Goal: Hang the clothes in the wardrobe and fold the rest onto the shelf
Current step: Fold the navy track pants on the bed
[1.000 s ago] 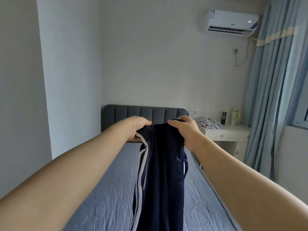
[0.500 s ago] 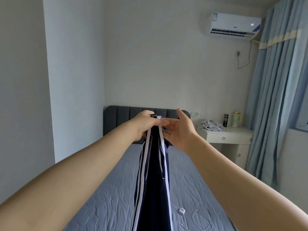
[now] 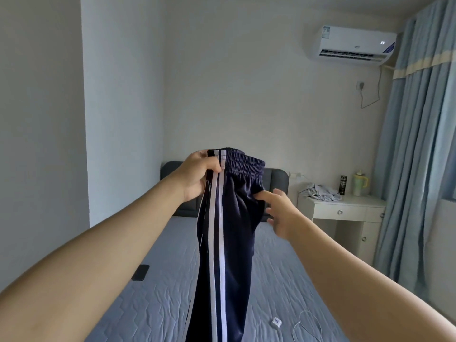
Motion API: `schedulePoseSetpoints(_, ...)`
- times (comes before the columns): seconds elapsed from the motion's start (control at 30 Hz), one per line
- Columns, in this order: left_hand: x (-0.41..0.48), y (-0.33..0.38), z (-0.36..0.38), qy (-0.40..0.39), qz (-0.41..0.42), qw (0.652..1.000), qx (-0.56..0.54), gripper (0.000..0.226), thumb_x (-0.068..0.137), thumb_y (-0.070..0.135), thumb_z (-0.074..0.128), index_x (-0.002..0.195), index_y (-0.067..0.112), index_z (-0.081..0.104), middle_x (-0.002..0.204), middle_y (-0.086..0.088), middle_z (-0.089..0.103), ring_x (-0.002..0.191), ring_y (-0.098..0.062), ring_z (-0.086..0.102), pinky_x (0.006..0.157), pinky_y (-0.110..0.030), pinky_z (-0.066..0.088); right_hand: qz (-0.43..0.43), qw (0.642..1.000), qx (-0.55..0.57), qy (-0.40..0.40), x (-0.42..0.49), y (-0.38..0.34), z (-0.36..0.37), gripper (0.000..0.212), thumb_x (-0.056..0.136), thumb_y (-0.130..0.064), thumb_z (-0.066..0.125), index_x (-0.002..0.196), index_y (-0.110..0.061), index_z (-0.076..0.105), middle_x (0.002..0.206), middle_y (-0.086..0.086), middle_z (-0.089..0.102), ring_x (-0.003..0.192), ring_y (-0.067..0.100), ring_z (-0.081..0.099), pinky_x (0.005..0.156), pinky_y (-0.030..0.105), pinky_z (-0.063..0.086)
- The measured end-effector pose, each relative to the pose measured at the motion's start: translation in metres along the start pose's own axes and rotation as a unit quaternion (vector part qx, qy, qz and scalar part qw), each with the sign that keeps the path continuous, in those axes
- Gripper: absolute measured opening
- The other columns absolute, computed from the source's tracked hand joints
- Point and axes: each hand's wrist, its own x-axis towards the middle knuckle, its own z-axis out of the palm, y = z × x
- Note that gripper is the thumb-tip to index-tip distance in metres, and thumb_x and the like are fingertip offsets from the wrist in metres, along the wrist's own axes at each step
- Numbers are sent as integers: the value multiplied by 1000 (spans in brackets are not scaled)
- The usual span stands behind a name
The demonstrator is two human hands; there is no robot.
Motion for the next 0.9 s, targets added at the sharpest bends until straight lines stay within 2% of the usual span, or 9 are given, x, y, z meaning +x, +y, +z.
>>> schedulePoseSetpoints(0.13, -1, -4, -7, -27, -47, 998, -13, 26, 80, -4, 39, 70, 10, 58, 61, -4, 61, 57, -17, 61, 53, -26, 52, 30, 988, 88, -122, 0, -2, 6, 11, 87, -16, 59, 92, -9, 66, 87, 6, 71, 76, 20, 66, 71, 29, 51)
schedulePoseSetpoints(0.2, 1, -9, -10, -11, -53, 998, 10, 29, 88, -4, 39, 75, 9, 62, 65, -5, 65, 65, -20, 61, 55, -26, 53, -7, 989, 112, -93, 5, -10, 11, 6, 87, -11, 61, 89, -8, 66, 78, 9, 72, 68, 22, 68, 64, 31, 55)
schedulePoseSetpoints(0.3, -1, -14, -18, -71, -114, 987, 90, 22, 92, 10, 53, 114, 14, 57, 105, -8, 67, 99, -24, 63, 83, -36, 52, -81, 992, 86, -35, 9, -25, 17, 6, 85, -9, 65, 90, -9, 65, 87, 12, 71, 79, 27, 68, 71, 38, 56)
schedulePoseSetpoints(0.37, 0, -15, -23, -95, -169, 964, 180, 28, 88, 6, 60, 113, 18, 60, 108, -4, 68, 99, -19, 64, 85, -34, 51, -131, 990, 44, -16, 13, -33, 21, 7, 84, -9, 67, 89, -13, 65, 88, 9, 70, 80, 23, 67, 68, 33, 57)
schedulePoseSetpoints(0.5, 8, -11, -35, 67, -138, 945, 290, 22, 85, 5, 63, 107, 8, 63, 97, -6, 66, 90, -20, 62, 83, -32, 50, -226, 968, -108, 21, 17, -47, 21, 14, 77, -16, 75, 88, -13, 68, 82, 2, 69, 76, 17, 65, 68, 28, 57)
schedulePoseSetpoints(0.6, 18, -3, -45, 151, -70, 898, 407, 19, 84, 18, 65, 99, 7, 66, 93, -7, 64, 84, -20, 58, 70, -27, 44, -213, 947, -239, 17, 21, -60, 15, 12, 76, -23, 76, 79, -15, 68, 78, 3, 66, 75, 19, 61, 76, 31, 53)
schedulePoseSetpoints(0.73, 20, 7, -49, 205, -37, 842, 498, 18, 86, 29, 62, 87, 11, 63, 69, 0, 53, 59, -12, 47, 50, -24, 32, -193, 860, -471, 27, 25, -79, 8, 23, 84, -22, 65, 88, 0, 66, 71, 6, 55, 75, 23, 51, 63, 26, 41)
schedulePoseSetpoints(0.8, 22, 11, -46, 218, -49, 861, 456, 20, 89, 32, 59, 84, 12, 58, 66, 0, 49, 54, -12, 46, 46, -22, 34, -202, 833, -509, 73, 25, -81, 6, 20, 89, -25, 57, 78, -8, 60, 65, 2, 49, 73, 24, 48, 57, 26, 37)
schedulePoseSetpoints(0.9, 21, 24, -33, 241, -118, 919, 289, 27, 92, 38, 55, 104, 14, 55, 79, 0, 53, 46, -12, 57, 38, -17, 46, -207, 863, -442, 129, 27, -78, 8, 25, 92, -26, 48, 69, -16, 50, 69, 3, 50, 65, 24, 47, 61, 30, 41)
